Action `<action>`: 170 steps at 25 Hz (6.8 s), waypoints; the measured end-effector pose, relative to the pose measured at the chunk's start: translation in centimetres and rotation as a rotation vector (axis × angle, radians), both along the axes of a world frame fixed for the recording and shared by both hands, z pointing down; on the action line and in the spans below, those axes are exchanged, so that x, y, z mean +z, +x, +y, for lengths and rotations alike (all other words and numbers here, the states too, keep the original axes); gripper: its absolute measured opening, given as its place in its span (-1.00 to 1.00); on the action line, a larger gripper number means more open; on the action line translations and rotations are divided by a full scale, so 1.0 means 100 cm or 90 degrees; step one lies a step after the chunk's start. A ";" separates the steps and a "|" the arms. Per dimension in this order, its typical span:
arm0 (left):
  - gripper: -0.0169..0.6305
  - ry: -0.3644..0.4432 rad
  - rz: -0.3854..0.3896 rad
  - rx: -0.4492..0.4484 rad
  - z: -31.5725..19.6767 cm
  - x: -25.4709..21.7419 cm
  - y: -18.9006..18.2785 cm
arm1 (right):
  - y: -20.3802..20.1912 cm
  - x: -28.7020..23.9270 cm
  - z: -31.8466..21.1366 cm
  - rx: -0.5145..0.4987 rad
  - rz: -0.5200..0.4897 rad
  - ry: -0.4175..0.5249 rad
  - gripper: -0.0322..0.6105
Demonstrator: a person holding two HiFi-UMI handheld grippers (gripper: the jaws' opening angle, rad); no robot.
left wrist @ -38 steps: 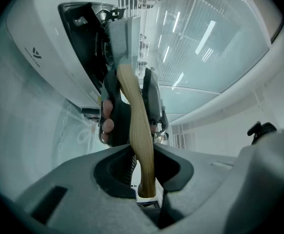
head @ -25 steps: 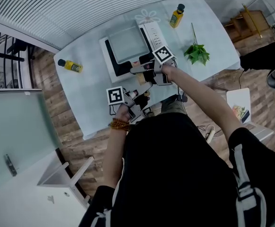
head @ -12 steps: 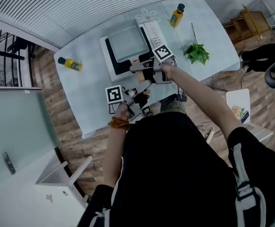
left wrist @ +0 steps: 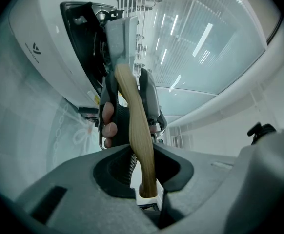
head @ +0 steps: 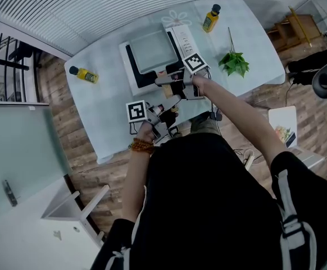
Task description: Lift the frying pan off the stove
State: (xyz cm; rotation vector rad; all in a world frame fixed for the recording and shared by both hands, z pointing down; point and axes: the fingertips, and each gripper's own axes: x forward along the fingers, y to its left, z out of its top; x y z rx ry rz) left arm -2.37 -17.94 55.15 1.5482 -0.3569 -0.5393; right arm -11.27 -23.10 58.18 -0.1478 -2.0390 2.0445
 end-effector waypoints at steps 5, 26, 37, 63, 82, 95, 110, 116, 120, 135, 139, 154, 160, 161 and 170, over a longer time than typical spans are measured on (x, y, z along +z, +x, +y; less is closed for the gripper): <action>-0.69 0.005 0.005 0.000 0.001 -0.002 0.001 | 0.001 0.000 0.000 0.003 0.001 0.005 -0.50; -0.69 0.006 0.020 -0.011 0.002 -0.005 -0.001 | 0.002 -0.004 0.000 -0.002 0.005 0.031 -0.49; -0.69 0.005 0.034 -0.012 0.005 -0.011 0.001 | 0.004 -0.007 0.004 -0.002 0.003 0.036 -0.48; -0.70 0.057 0.024 -0.002 0.017 -0.033 0.008 | 0.010 -0.038 0.013 -0.009 -0.011 0.106 -0.48; -0.70 0.132 0.015 -0.011 0.023 -0.087 0.000 | 0.000 -0.103 0.018 -0.010 -0.054 0.202 -0.47; -0.70 0.185 0.012 -0.010 0.035 -0.121 -0.003 | -0.006 -0.150 0.033 -0.019 -0.105 0.261 -0.46; -0.71 0.266 -0.016 0.001 0.048 -0.154 -0.008 | -0.010 -0.202 0.049 -0.012 -0.144 0.324 -0.47; -0.72 0.289 -0.038 0.022 0.049 -0.160 -0.007 | -0.012 -0.218 0.052 -0.016 -0.164 0.347 -0.47; -0.72 0.301 -0.047 0.043 0.053 -0.160 -0.003 | -0.009 -0.216 0.056 -0.018 -0.156 0.354 -0.47; -0.73 0.329 -0.067 0.062 0.055 -0.160 -0.002 | -0.010 -0.219 0.060 -0.029 -0.165 0.408 -0.45; -0.73 0.330 -0.072 0.057 0.053 -0.159 -0.002 | -0.009 -0.219 0.059 -0.024 -0.173 0.408 -0.45; -0.73 0.329 -0.089 0.063 0.053 -0.159 -0.002 | -0.010 -0.220 0.059 -0.024 -0.182 0.400 -0.45; -0.73 0.326 -0.098 0.061 0.052 -0.156 -0.002 | -0.011 -0.217 0.059 -0.026 -0.186 0.394 -0.45; -0.73 0.326 -0.100 0.061 0.052 -0.155 -0.003 | -0.011 -0.217 0.059 -0.028 -0.186 0.395 -0.45; -0.73 0.332 -0.104 0.065 0.052 -0.156 -0.002 | -0.010 -0.218 0.059 -0.027 -0.182 0.404 -0.45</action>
